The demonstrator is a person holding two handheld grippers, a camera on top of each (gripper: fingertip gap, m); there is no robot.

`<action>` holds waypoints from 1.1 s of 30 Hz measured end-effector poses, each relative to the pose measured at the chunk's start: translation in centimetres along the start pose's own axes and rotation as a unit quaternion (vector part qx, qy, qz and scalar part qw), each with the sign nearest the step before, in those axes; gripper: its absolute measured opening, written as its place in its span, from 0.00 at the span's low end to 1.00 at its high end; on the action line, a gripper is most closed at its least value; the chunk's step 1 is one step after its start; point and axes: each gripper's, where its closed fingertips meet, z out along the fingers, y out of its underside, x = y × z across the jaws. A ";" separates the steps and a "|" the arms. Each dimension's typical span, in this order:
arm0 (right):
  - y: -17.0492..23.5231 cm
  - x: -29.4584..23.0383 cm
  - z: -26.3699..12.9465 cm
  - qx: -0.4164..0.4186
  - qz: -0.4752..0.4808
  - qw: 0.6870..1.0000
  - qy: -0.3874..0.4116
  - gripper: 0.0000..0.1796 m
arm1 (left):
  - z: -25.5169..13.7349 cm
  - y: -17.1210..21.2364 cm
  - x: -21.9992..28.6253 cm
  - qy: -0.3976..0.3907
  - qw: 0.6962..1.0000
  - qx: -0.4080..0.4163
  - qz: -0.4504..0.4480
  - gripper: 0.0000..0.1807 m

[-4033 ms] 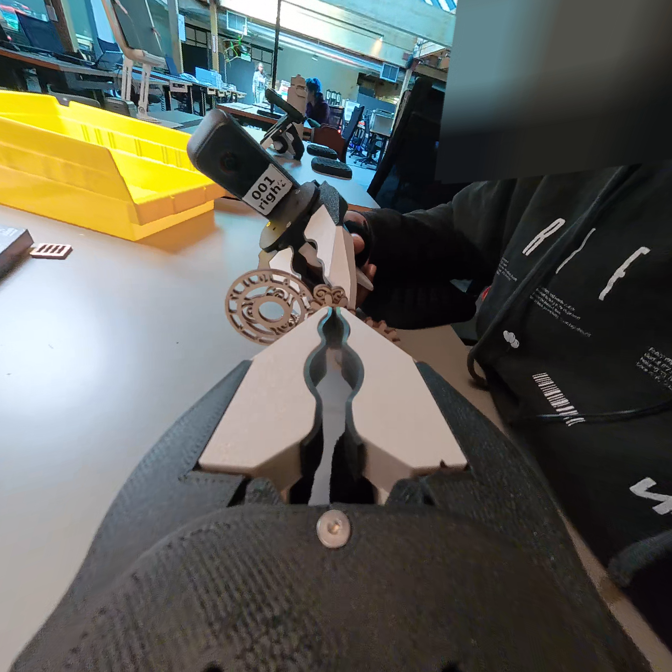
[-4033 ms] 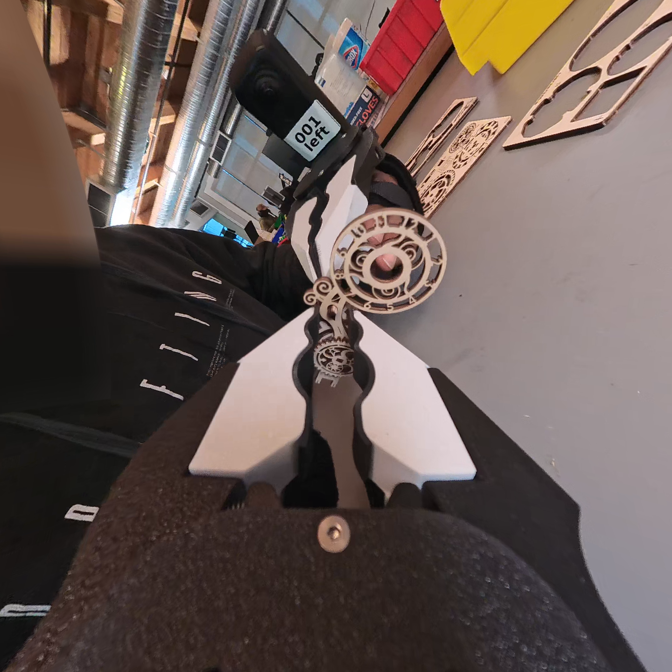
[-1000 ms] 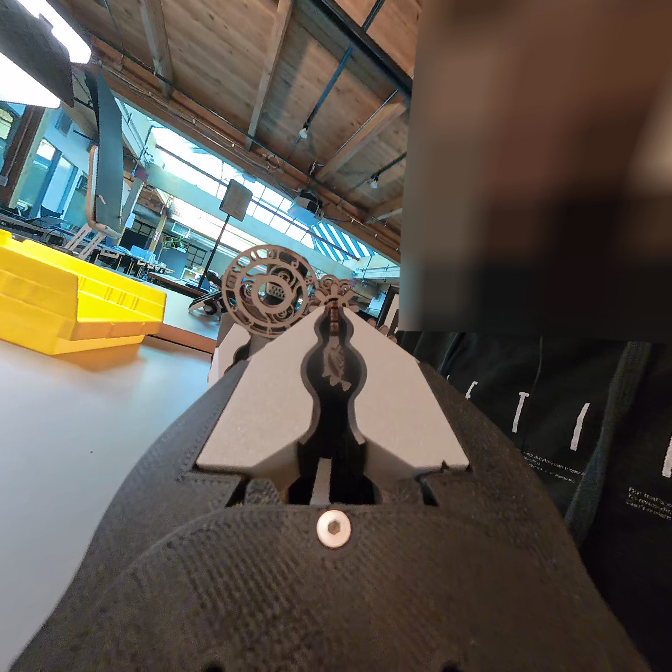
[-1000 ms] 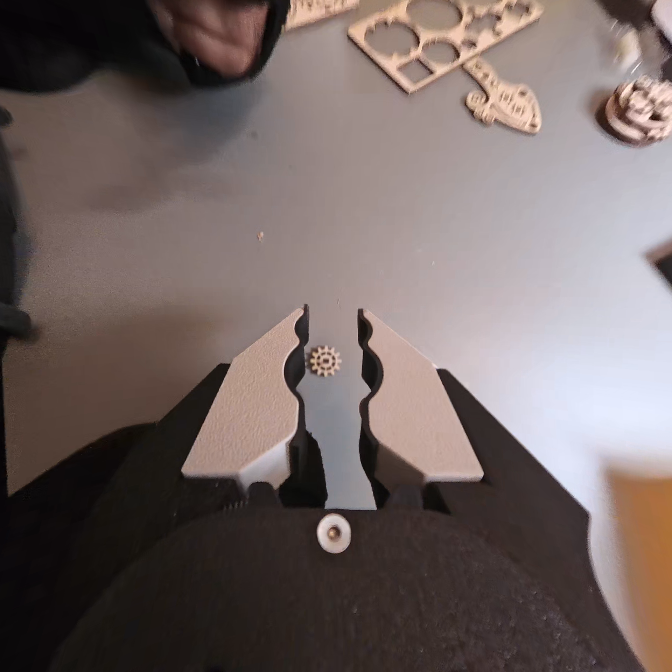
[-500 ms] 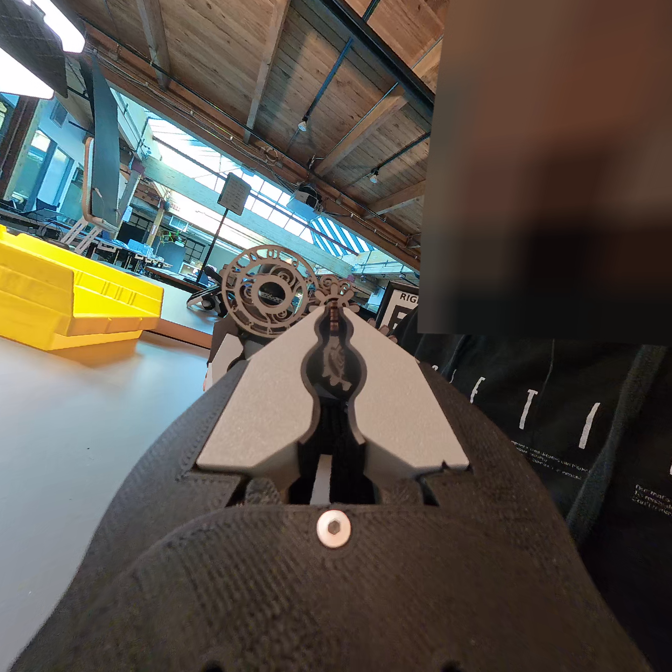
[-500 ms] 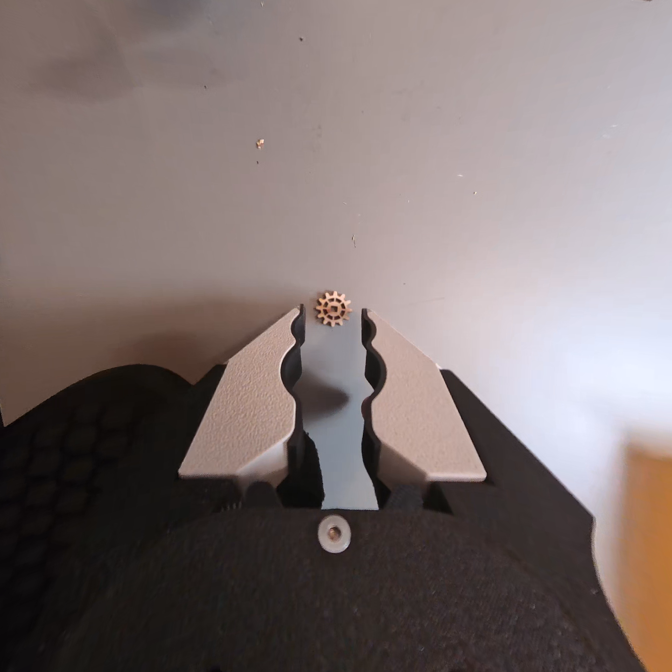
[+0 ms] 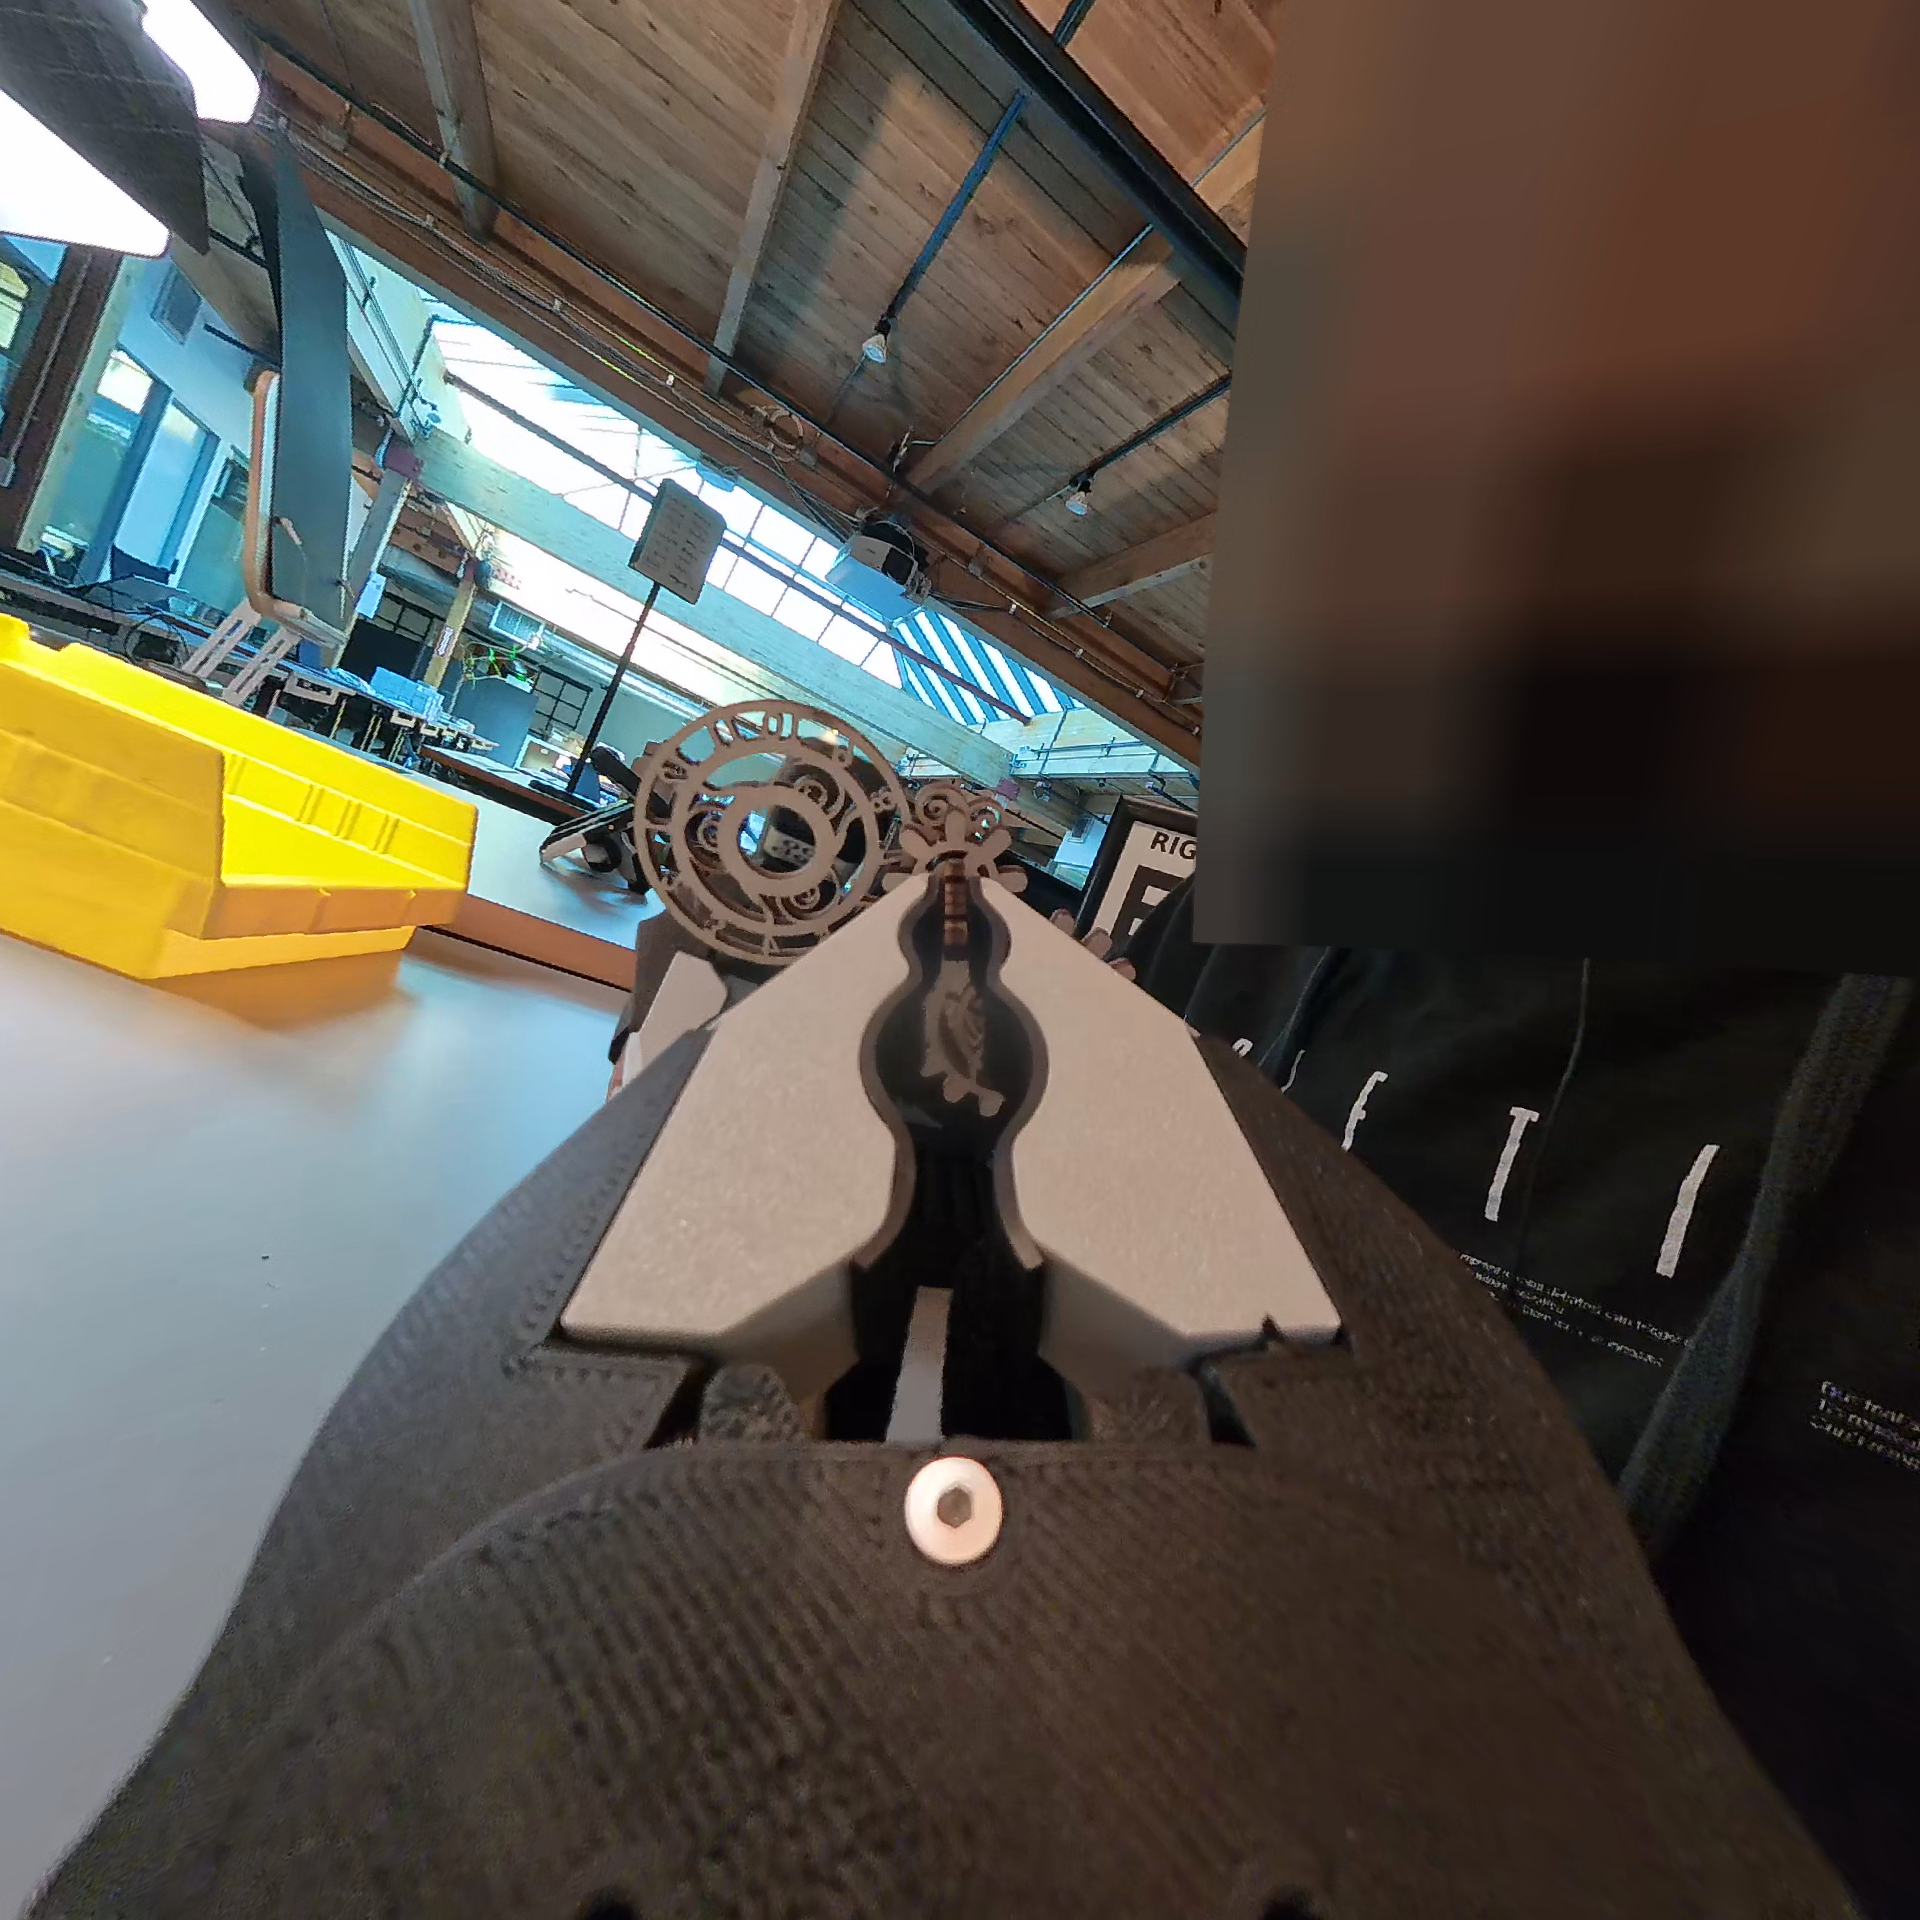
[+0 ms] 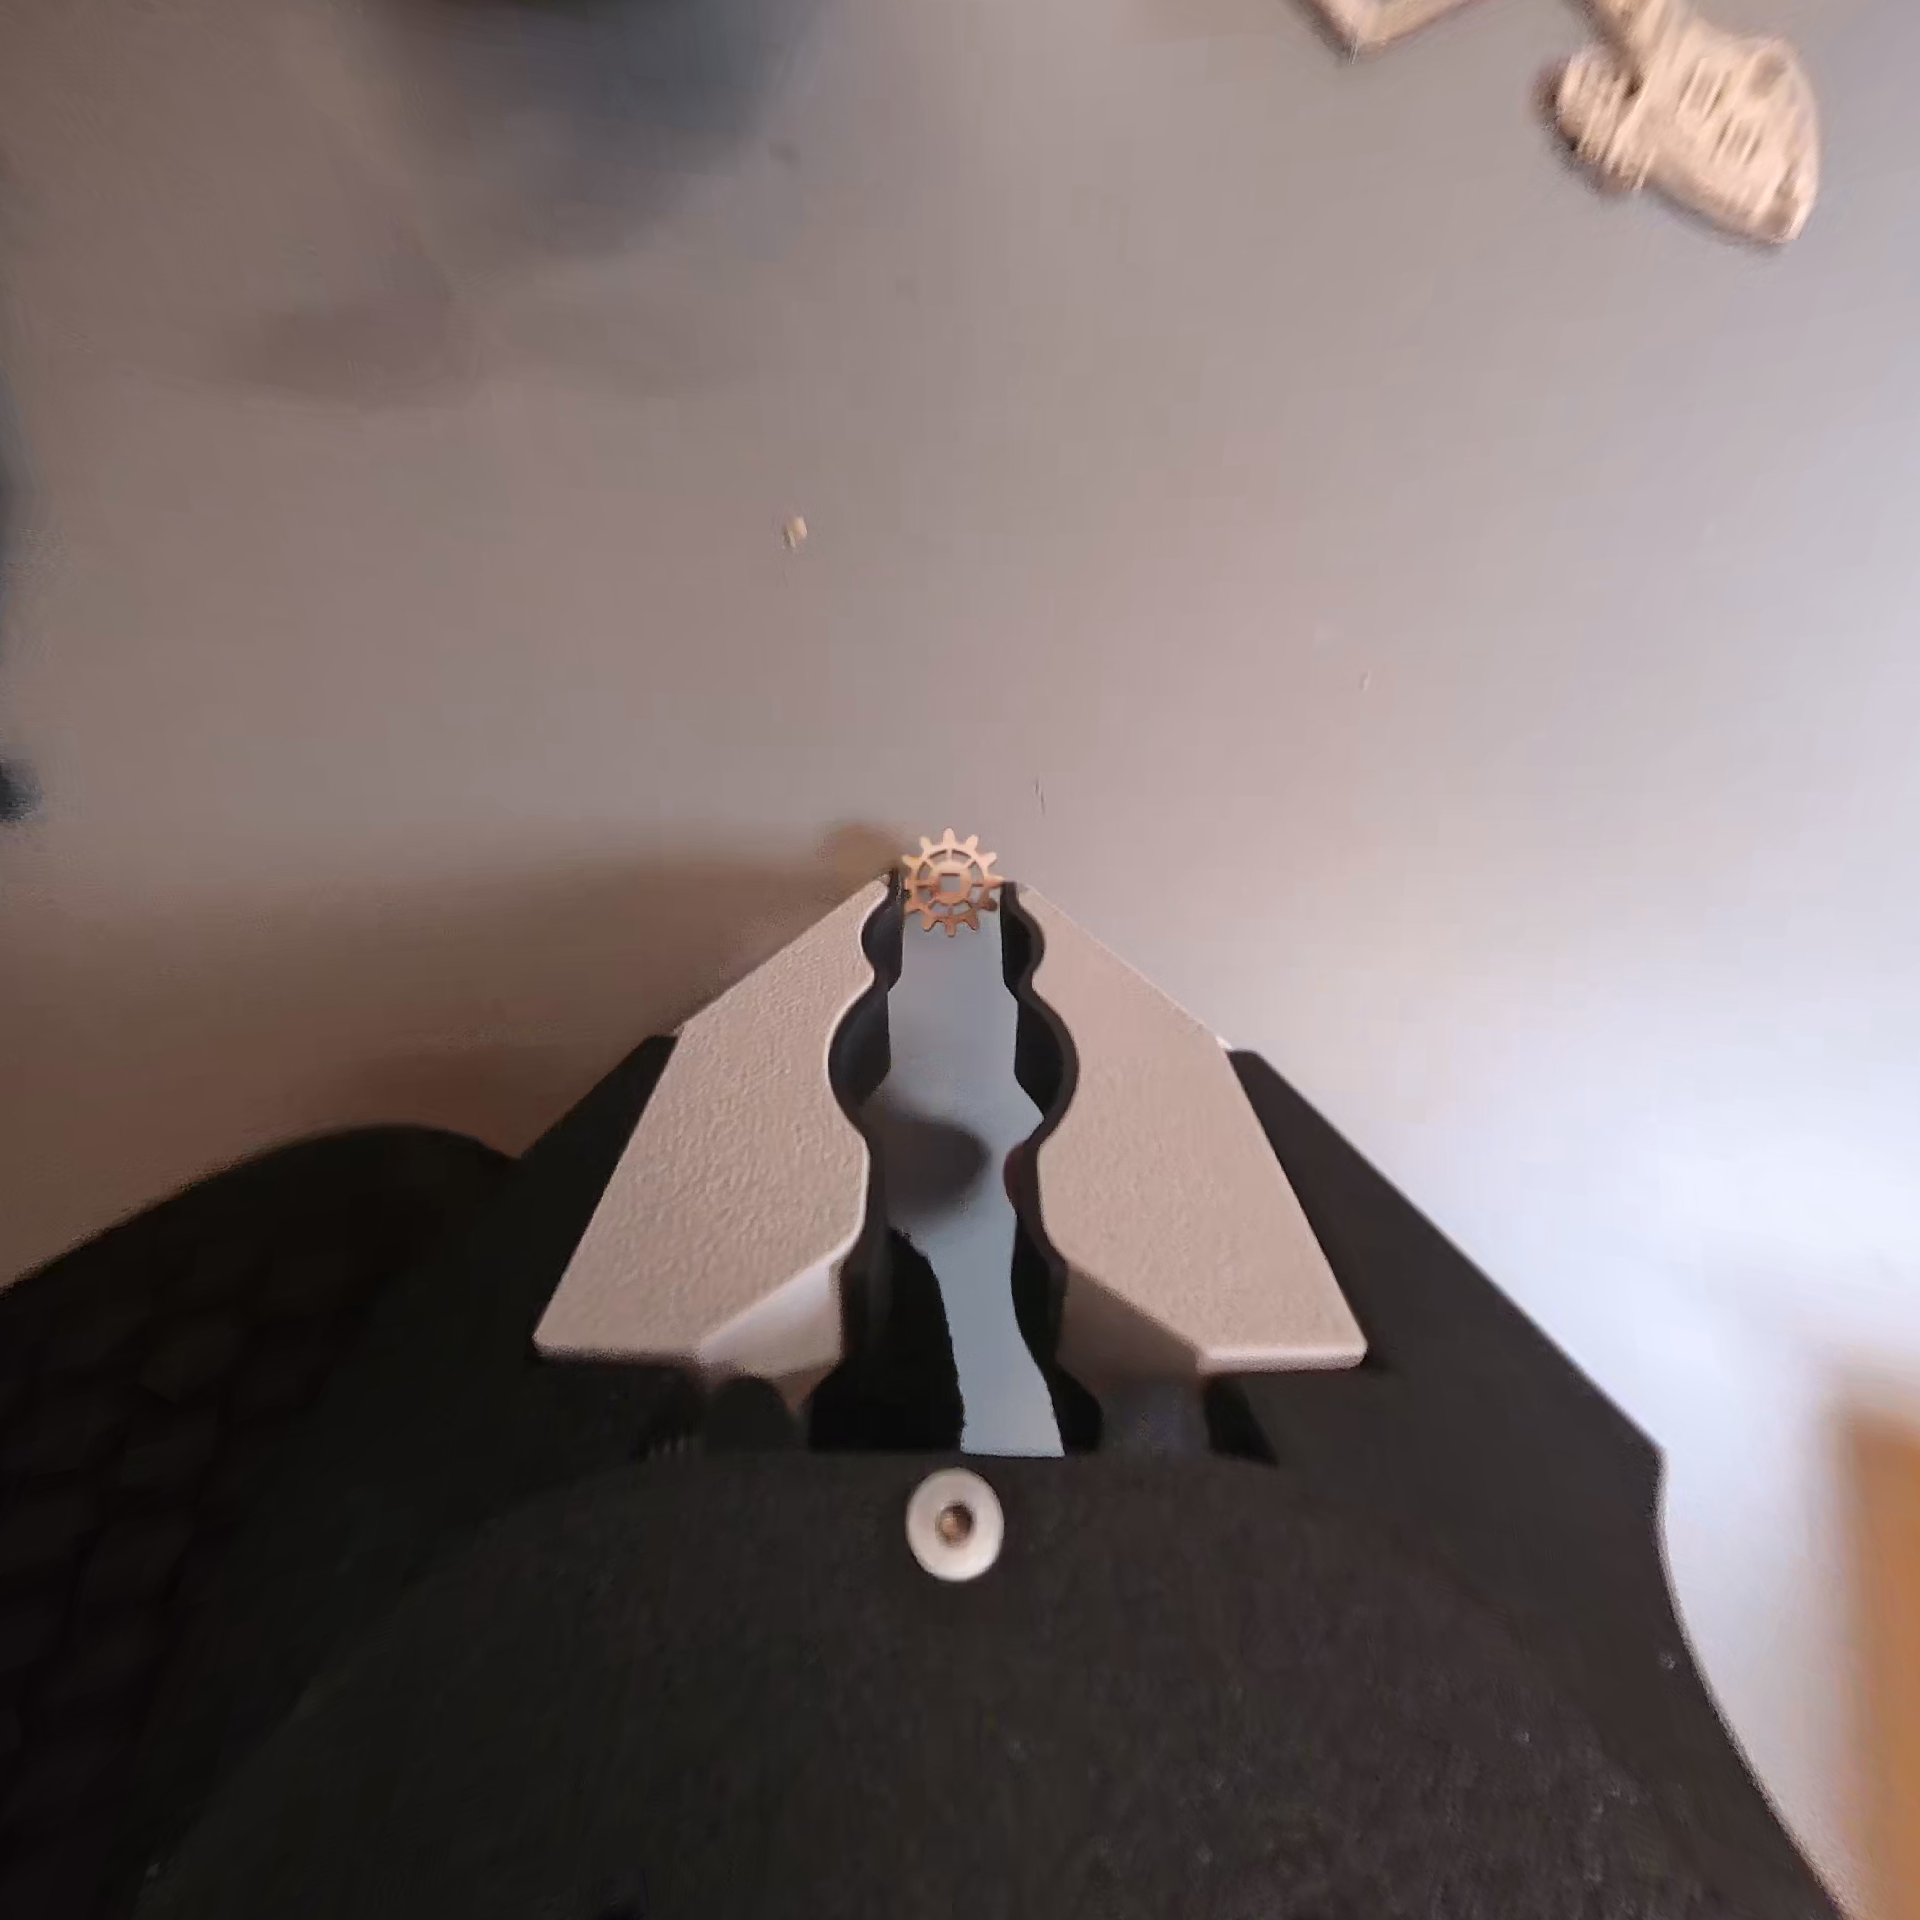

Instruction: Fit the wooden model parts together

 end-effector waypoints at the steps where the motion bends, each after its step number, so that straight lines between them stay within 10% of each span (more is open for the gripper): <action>1: -1.2 -0.1 -0.2 0.037 -0.004 0.999 0.005 0.09 | 0.0 0.0 0.0 -0.001 1.000 0.000 -0.001 0.01; 10: -12.7 -1.2 -5.0 0.353 -0.064 0.932 0.047 0.09 | -0.3 0.1 -0.9 -0.013 0.999 0.005 -0.030 0.01; 33: -19.9 -2.0 -4.2 0.434 -0.080 0.896 -0.033 0.08 | -0.1 -0.8 -0.1 0.024 0.997 0.043 -0.061 0.01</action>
